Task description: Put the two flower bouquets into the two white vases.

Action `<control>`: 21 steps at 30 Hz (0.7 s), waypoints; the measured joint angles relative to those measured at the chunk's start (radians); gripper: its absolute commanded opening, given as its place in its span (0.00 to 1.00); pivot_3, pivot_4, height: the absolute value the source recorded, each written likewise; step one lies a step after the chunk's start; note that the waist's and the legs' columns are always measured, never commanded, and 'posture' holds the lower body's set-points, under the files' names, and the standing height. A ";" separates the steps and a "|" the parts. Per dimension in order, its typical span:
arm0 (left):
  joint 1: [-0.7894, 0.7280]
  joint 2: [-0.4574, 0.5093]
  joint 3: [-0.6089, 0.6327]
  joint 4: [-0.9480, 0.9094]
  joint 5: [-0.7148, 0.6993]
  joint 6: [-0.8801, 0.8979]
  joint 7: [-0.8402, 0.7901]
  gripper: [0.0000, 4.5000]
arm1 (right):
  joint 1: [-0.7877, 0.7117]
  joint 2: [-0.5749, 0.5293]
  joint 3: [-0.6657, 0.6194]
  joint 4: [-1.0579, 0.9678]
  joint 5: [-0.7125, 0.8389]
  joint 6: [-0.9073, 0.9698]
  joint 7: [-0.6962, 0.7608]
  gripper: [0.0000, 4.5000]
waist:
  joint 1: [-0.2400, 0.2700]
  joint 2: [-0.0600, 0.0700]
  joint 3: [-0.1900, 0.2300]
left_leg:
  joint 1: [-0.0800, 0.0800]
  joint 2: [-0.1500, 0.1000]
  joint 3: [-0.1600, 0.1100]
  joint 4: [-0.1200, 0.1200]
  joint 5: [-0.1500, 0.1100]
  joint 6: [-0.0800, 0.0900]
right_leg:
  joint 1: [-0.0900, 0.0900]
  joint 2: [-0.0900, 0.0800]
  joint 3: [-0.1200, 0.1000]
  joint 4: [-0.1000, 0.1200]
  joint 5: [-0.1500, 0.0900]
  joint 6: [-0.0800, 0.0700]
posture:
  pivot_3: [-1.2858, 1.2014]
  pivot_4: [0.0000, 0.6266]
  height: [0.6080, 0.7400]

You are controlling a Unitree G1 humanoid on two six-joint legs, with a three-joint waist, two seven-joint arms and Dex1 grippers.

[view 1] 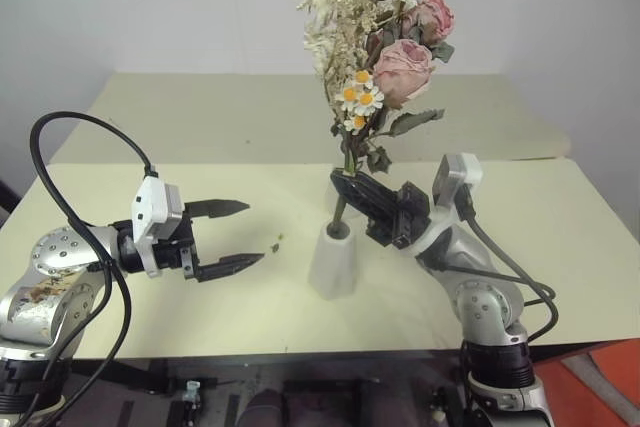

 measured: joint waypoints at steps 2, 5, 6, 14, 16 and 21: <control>-0.005 0.000 0.000 0.000 0.000 0.000 0.000 1.00 | 0.006 0.006 0.000 0.003 -0.003 -0.012 0.005 0.05 | 0.000 0.000 0.000 | 0.000 0.000 0.000 0.000 0.000 0.000 | 0.000 0.000 0.000 0.000 0.000 0.000 | 0.52 0.24 1.00; -0.011 0.000 0.000 0.001 0.000 0.000 0.000 1.00 | 0.009 0.022 0.002 0.013 -0.022 -0.039 0.004 0.05 | 0.000 0.000 0.000 | 0.000 0.000 0.000 0.000 0.000 0.000 | 0.000 0.000 0.000 0.000 0.000 0.000 | 0.52 0.24 1.00; -0.012 0.000 0.000 0.002 0.000 0.000 0.000 1.00 | 0.009 0.023 0.002 0.016 -0.025 -0.045 0.005 0.05 | 0.000 0.000 0.000 | 0.000 0.000 0.000 0.000 0.000 0.000 | 0.000 0.000 0.000 0.000 0.000 0.000 | 0.52 0.24 1.00; -0.012 0.000 0.000 0.004 0.001 0.000 0.000 1.00 | 0.009 0.020 0.000 0.051 -0.043 -0.056 0.001 0.05 | 0.000 0.000 0.000 | 0.000 0.000 0.000 0.000 0.000 0.000 | 0.000 0.000 0.000 0.000 0.000 0.000 | 0.52 0.24 1.00; -0.012 0.000 0.000 0.004 0.001 0.000 0.000 1.00 | 0.009 0.018 -0.004 0.053 -0.042 -0.056 -0.001 0.05 | 0.000 0.000 0.000 | 0.000 0.000 0.000 0.000 0.000 0.000 | 0.000 0.000 0.000 0.000 0.000 0.000 | 0.52 0.24 1.00; -0.013 0.000 0.000 0.004 0.002 0.000 0.000 1.00 | 0.008 0.006 -0.007 0.053 -0.037 -0.055 0.005 0.05 | 0.000 0.000 0.000 | 0.000 0.000 0.000 0.000 0.000 0.000 | 0.000 0.000 0.000 0.000 0.000 0.000 | 0.52 0.24 1.00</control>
